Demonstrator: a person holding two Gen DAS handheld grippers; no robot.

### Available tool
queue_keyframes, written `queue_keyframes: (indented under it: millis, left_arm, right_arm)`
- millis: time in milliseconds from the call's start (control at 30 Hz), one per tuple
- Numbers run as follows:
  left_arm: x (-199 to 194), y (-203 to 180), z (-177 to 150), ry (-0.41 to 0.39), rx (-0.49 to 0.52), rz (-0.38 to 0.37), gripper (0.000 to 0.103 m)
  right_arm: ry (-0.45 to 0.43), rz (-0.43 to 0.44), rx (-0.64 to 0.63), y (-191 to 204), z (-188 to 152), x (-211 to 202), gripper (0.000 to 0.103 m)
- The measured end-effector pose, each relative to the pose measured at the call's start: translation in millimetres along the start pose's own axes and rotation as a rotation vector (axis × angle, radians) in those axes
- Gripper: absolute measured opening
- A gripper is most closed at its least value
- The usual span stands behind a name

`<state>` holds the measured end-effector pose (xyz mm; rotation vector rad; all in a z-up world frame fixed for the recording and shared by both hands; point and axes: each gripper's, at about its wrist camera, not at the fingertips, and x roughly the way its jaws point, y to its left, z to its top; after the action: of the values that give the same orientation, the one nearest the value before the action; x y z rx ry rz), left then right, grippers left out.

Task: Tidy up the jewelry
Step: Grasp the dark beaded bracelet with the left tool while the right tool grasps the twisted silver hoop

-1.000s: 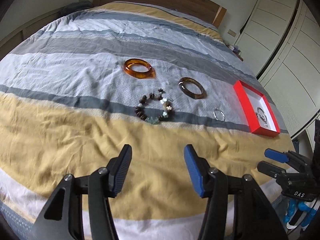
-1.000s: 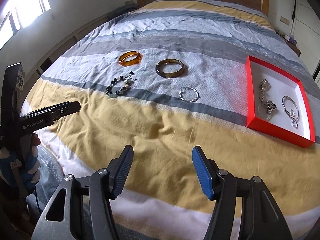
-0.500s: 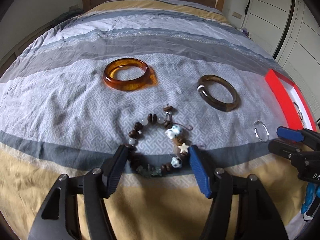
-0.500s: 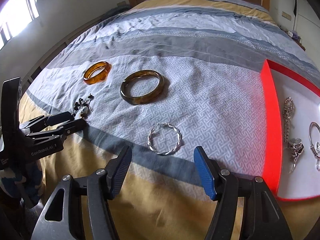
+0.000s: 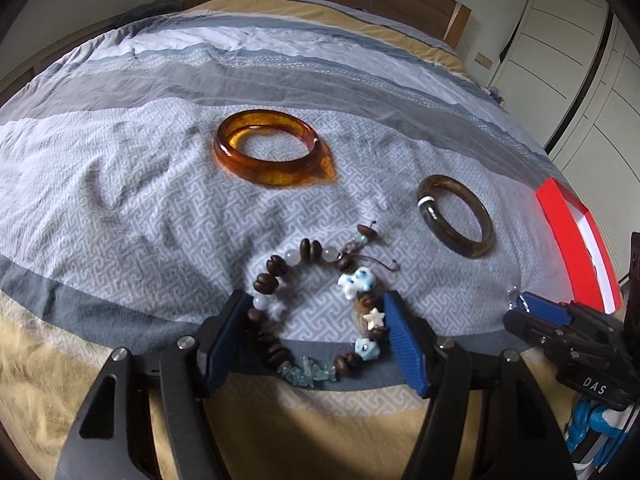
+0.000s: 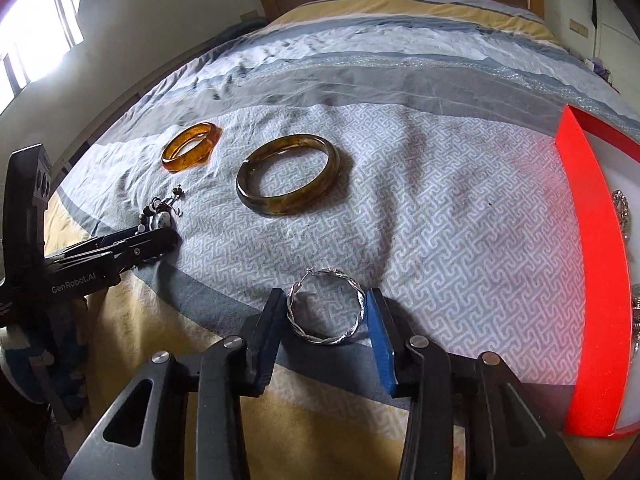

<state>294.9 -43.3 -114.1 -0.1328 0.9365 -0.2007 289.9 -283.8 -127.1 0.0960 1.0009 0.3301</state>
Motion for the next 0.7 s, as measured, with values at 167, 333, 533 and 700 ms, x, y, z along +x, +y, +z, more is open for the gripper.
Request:
queue_keyframes:
  millis: [167, 333, 533, 700]
  left_arm:
    - [-5.6, -4.5, -2.2, -0.017, 0.021, 0.013, 0.041]
    - [-13.7, -8.1, -5.9, -0.015, 0.037, 0.005, 0.015]
    - [-30.5, -13.3, -14.5, -0.003, 0.033, -0.016, 0.013]
    - [-50.4, -20.9, -24.2, 0.001, 0.028, -0.043, 0.013]
  right_arm:
    - [-0.024, 0.018, 0.019, -0.8, -3.5, -6.9, 0.041]
    - [-0.032, 0.028, 0.025, 3.3, -9.1, -17.3, 0.040]
    - [-0.042, 0.031, 0.029, 10.1, -15.4, -35.5, 0.040]
    - [-0.056, 0.029, 0.028, 17.7, -20.7, -56.8, 0.040]
